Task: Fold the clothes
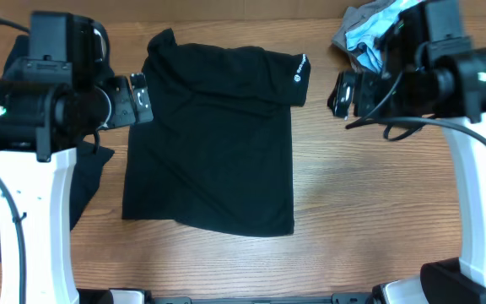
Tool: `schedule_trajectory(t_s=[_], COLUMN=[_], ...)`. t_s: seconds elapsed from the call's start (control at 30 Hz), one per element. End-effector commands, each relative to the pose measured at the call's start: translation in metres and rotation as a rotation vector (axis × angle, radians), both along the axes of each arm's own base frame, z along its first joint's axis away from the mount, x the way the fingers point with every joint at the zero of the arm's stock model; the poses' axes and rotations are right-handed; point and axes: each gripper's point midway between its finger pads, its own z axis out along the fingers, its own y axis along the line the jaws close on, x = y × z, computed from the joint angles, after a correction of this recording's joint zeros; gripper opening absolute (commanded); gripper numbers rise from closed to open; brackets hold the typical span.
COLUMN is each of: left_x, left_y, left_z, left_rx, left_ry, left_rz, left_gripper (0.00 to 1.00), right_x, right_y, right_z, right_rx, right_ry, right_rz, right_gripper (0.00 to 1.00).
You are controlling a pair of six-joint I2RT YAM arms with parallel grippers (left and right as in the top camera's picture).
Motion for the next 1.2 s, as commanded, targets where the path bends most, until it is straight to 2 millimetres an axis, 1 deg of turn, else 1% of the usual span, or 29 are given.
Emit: schedule_trajectory(t_s=[0.0, 0.1, 0.13, 0.23, 0.27, 0.4, 0.53, 0.63, 0.7, 0.77, 0.87, 1.03, 1.1, 1.17], left_x=[-0.006, -0.013, -0.016, -0.023, -0.027, -0.038, -0.053, -0.063, -0.068, -0.068, -0.061, -0.045, -0.044, -0.043], left_y=[0.013, 0.011, 0.011, 0.006, 0.004, 0.002, 0.003, 0.004, 0.005, 0.007, 0.006, 0.006, 0.006, 0.008], left_z=[-0.033, -0.069, -0.085, -0.124, -0.142, -0.182, -0.219, -0.24, -0.251, -0.258, -0.26, -0.259, -0.259, -0.259], left_rx=[0.039, 0.037, 0.038, 0.031, 0.017, 0.012, 0.021, 0.025, 0.026, 0.032, 0.03, 0.024, 0.024, 0.035], left_ry=[0.103, 0.206, 0.246, 0.319, 0.347, 0.404, 0.466, 0.495, 0.503, 0.495, 0.465, 0.401, 0.394, 0.391], left_rz=[0.117, 0.118, 0.125, 0.116, 0.111, 0.108, 0.11, 0.119, 0.133, 0.138, 0.137, 0.135, 0.135, 0.138], left_gripper=[1.0, 1.0, 1.0, 1.0, 1.0, 1.0, 1.0, 1.0, 1.0, 1.0, 1.0, 1.0, 1.0, 1.0], right_x=[-0.015, -0.017, -0.019, -0.028, -0.034, -0.053, -0.072, -0.081, -0.086, -0.091, -0.098, -0.104, -0.105, -0.107], right_y=[0.004, 0.021, 0.032, 0.052, 0.059, 0.064, 0.061, 0.068, 0.076, 0.084, 0.088, 0.092, 0.092, 0.092], right_z=[-0.032, -0.069, -0.089, -0.129, -0.149, -0.19, -0.219, -0.237, -0.248, -0.257, -0.267, -0.279, -0.286, -0.292], right_rx=[-0.025, -0.036, -0.041, -0.052, -0.058, -0.078, -0.097, -0.075, -0.041, -0.019, -0.019, -0.016, -0.011, -0.006], right_ry=[0.088, 0.135, 0.15, 0.18, 0.197, 0.248, 0.299, 0.303, 0.301, 0.29, 0.283, 0.279, 0.277, 0.278], right_rz=[-0.008, 0.034, 0.062, 0.11, 0.127, 0.144, 0.148, 0.172, 0.197, 0.221, 0.247, 0.249, 0.231, 0.212], right_gripper=[0.98, 0.98, 0.98, 0.98, 0.98, 0.95, 0.89, 0.85, 0.81, 0.76, 0.69, 0.51, 0.4, 0.33])
